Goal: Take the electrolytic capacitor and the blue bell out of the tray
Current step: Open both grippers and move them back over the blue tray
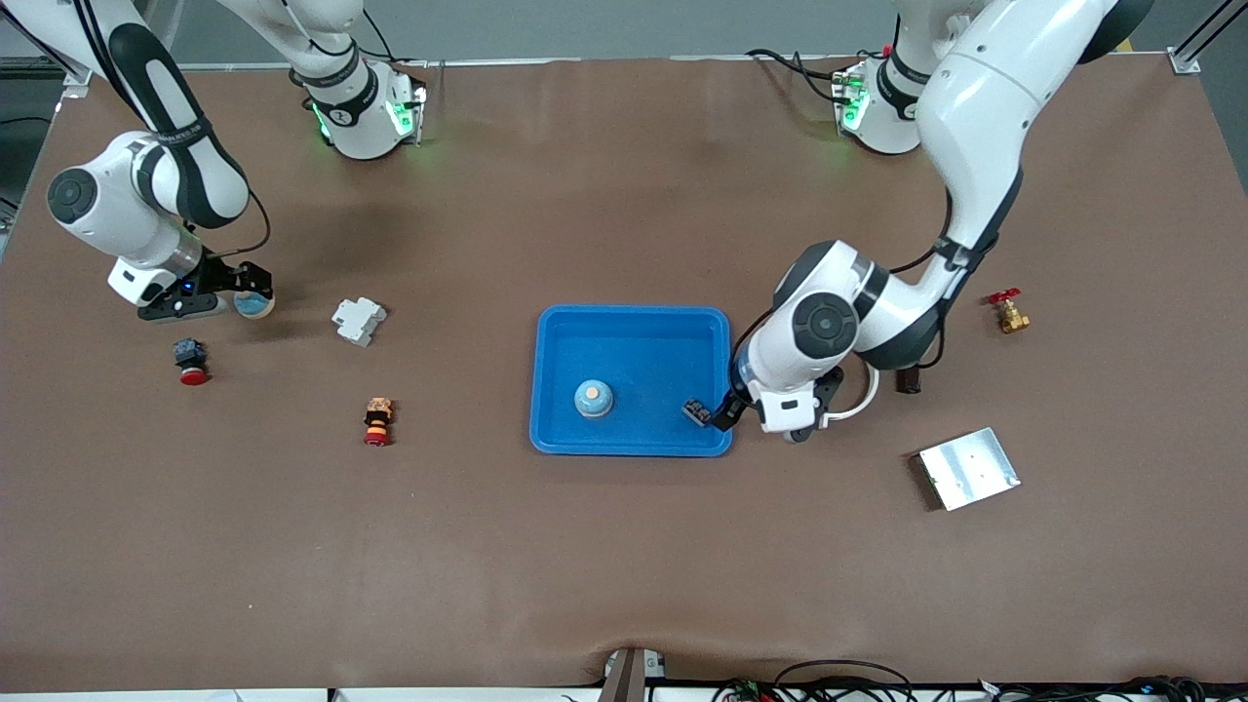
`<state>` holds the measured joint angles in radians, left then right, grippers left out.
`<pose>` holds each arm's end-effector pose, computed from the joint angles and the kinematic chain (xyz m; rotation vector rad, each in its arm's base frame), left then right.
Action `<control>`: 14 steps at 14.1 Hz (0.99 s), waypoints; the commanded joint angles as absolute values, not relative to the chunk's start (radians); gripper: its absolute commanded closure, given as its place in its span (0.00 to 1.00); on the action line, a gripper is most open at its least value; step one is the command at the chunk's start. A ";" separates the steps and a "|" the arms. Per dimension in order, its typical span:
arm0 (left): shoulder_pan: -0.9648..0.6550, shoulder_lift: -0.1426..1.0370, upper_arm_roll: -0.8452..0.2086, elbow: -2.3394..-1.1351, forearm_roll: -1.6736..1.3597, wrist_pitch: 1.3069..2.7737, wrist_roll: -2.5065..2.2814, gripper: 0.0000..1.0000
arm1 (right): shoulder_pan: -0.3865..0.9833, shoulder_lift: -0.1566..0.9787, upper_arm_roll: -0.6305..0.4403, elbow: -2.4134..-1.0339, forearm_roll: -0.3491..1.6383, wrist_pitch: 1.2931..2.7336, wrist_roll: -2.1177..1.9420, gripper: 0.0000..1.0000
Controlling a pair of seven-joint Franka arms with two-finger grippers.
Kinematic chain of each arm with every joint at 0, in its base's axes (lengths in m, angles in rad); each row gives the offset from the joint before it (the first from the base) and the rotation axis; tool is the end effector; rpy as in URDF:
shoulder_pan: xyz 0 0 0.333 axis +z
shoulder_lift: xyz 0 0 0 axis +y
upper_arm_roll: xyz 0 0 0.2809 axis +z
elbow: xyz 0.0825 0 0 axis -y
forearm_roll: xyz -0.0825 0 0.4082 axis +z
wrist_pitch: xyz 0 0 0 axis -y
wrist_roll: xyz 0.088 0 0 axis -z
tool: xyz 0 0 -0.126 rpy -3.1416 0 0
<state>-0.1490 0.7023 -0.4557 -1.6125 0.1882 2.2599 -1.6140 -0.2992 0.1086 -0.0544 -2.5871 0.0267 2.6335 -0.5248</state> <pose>0.5870 -0.3659 0.1883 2.6887 1.4477 -0.1794 0.4151 -0.1547 0.1394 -3.0999 -0.2292 0.0830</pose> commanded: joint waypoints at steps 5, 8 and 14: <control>-0.267 0.782 -0.356 -1.516 0.213 2.278 -1.704 0.00 | -0.117 0.009 -0.049 -2.446 0.054 2.375 -0.264 0.00; -0.281 0.801 -0.356 -1.511 0.213 2.298 -1.704 0.00 | -0.046 0.006 -0.049 -2.314 0.055 2.209 -0.174 0.00; -0.308 0.824 -0.348 -1.513 0.215 2.299 -1.707 0.00 | 0.118 0.011 -0.051 -2.160 0.055 2.086 0.079 0.00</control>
<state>-0.2843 0.8074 -0.3641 -1.5378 0.1943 2.2938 -1.6810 0.0559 0.0051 -0.0418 -2.1920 0.0411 2.1072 -0.0122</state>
